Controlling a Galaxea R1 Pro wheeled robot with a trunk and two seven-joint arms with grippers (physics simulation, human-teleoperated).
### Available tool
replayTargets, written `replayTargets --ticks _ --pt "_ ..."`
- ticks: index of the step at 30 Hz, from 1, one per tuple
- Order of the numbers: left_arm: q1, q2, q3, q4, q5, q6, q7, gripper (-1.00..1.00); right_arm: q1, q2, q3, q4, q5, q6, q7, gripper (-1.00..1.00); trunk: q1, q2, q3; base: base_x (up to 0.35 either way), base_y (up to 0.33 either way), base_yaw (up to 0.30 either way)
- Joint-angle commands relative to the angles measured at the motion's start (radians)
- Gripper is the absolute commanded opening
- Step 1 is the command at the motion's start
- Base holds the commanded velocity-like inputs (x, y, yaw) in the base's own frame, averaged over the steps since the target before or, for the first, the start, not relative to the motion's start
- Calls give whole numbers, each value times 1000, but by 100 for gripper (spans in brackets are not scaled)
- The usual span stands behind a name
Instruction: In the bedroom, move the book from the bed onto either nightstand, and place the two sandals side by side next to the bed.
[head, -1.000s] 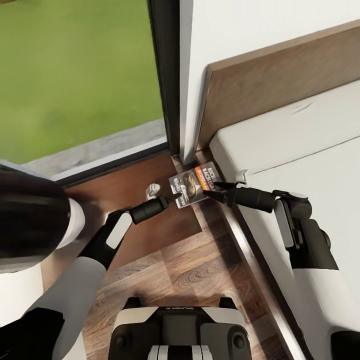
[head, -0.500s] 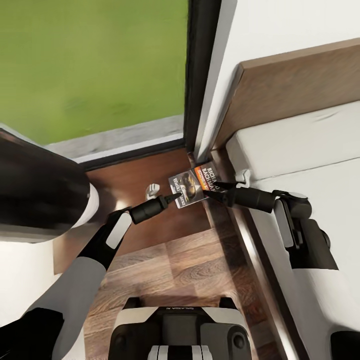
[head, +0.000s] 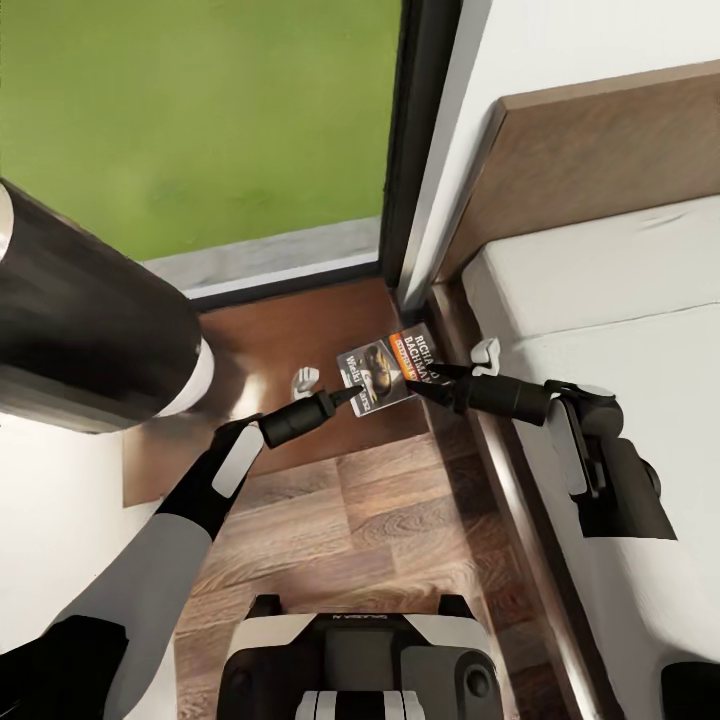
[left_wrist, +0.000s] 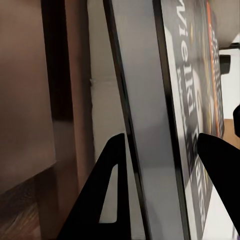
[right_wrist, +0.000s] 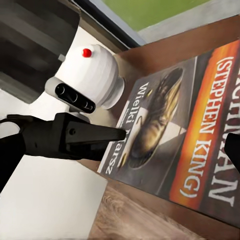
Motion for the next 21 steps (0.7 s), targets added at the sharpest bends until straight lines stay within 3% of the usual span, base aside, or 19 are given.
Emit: replayTargets --ticks 1,6,13,21 --pt "0 0 0 0 11 9 0 -100 0 0 0 0 -5 6 1 100 -1 0 0 -331 0 2" --pt "0 1 0 0 11 9 -4 -100 0 0 0 0 -5 6 1 100 -1 0 0 -200 0 1" --pt "0 3 2 1 12 7 -6 -100 0 0 0 0 -5 5 1 100 -1 0 0 -35 0 25" --pt "0 4 3 1 12 7 -9 -100 0 0 0 0 -5 6 1 100 -1 0 0 -3 0 229"
